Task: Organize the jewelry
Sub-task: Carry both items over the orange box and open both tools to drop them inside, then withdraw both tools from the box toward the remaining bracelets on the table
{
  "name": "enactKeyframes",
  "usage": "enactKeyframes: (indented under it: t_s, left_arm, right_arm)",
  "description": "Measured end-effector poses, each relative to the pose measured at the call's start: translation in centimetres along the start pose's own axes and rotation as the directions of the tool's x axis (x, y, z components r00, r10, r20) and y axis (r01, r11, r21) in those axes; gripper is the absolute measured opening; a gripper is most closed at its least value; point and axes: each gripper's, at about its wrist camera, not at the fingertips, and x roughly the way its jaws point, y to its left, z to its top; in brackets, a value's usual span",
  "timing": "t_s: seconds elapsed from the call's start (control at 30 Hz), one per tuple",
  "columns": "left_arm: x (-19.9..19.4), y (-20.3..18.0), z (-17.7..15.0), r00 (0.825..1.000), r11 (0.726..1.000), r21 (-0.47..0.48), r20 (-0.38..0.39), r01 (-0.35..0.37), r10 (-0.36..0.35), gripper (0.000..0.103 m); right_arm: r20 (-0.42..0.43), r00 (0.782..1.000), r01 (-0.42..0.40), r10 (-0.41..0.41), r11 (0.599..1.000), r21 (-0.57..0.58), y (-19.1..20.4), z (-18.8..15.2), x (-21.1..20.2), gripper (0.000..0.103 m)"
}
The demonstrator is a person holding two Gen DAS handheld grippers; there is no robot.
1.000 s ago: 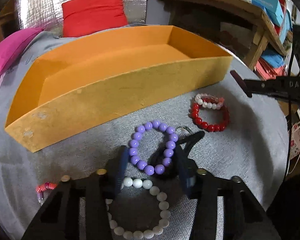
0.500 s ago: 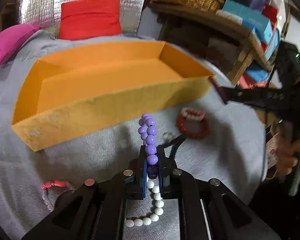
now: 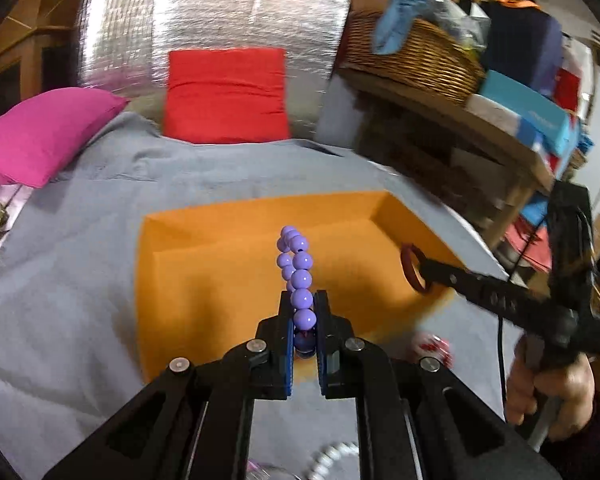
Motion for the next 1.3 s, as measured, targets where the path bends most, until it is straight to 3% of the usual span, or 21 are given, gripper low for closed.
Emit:
enactKeyframes:
  t_s: [0.1, 0.2, 0.4, 0.47, 0.5, 0.53, 0.6, 0.67, 0.97, 1.03, 1.17, 1.23, 1.27, 1.3]
  left_arm:
    - [2.3, 1.7, 0.0, 0.997, 0.999, -0.019, -0.060, -0.042, 0.041, 0.010]
    - [4.1, 2.9, -0.8, 0.994, 0.998, -0.057, -0.107, -0.032, 0.026, 0.010]
    - [5.3, 3.0, -0.8, 0.991, 0.997, -0.056, -0.125, -0.057, 0.050, 0.010]
    - [5.8, 2.9, -1.0, 0.987, 0.995, -0.044, -0.141, -0.086, 0.079, 0.016]
    - [6.0, 2.8, -0.9, 0.985, 0.995, -0.036, -0.146, -0.094, 0.088, 0.027]
    - [5.8, 2.7, -1.1, 0.985, 0.994, -0.024, -0.140, -0.104, 0.100, 0.039]
    - [5.2, 2.5, -1.3, 0.986, 0.992, -0.006, -0.112, -0.126, 0.124, 0.051]
    - [4.6, 2.5, -1.4, 0.985, 0.990, 0.004, -0.100, -0.139, 0.139, 0.051]
    - [-0.1, 2.8, -3.2, 0.976, 0.976, 0.029, -0.030, -0.216, 0.217, 0.052]
    - [-1.7, 2.8, -3.8, 0.974, 0.974, 0.020, -0.003, -0.226, 0.227, 0.059]
    - [-4.0, 2.7, -5.3, 0.976, 0.976, -0.020, 0.015, -0.218, 0.218, 0.062]
    - [-4.8, 2.6, -6.4, 0.974, 0.974, -0.033, 0.014, -0.224, 0.225, 0.063]
    - [-5.1, 2.6, -6.8, 0.974, 0.973, -0.040, 0.010, -0.225, 0.226, 0.063]
    - [-5.3, 2.5, -7.6, 0.975, 0.974, -0.047, -0.003, -0.221, 0.221, 0.063]
  right_arm:
    - [-0.043, 0.998, 0.036, -0.037, 0.999, -0.013, 0.9, 0.7, 2.6, 0.006]
    - [-0.091, 0.993, 0.070, -0.071, 0.997, -0.019, 1.1, 1.1, 5.0, 0.006]
    - [-0.104, 0.989, 0.102, -0.107, 0.994, -0.046, 1.8, 2.0, 7.6, 0.007]
    - [-0.101, 0.989, 0.102, -0.106, 0.994, -0.041, 1.7, 2.0, 8.0, 0.007]
    - [-0.099, 0.990, 0.100, -0.103, 0.994, -0.038, 1.5, 2.1, 8.0, 0.010]
    - [-0.102, 0.989, 0.104, -0.107, 0.994, -0.033, 1.3, 2.1, 8.0, 0.012]
    - [-0.093, 0.991, 0.093, -0.094, 0.996, -0.015, 0.8, 2.3, 7.6, 0.026]
    - [-0.053, 0.996, 0.073, -0.072, 0.997, 0.008, 0.3, 2.5, 6.6, 0.032]
    - [-0.002, 0.999, 0.036, -0.036, 0.999, 0.028, -0.4, 2.4, 2.6, 0.032]
    - [-0.002, 1.000, 0.026, -0.026, 0.999, 0.040, -0.8, 2.0, 1.7, 0.032]
    - [-0.008, 1.000, 0.014, -0.013, 0.997, 0.069, -1.5, 0.9, -0.4, 0.033]
    - [-0.009, 1.000, 0.012, -0.011, 0.998, 0.067, -1.8, 0.4, -1.4, 0.046]
    - [-0.005, 1.000, 0.014, -0.014, 0.998, 0.068, -2.1, -0.1, -2.1, 0.060]
    - [0.007, 1.000, 0.020, -0.021, 0.997, 0.072, -2.4, -0.7, -3.0, 0.065]
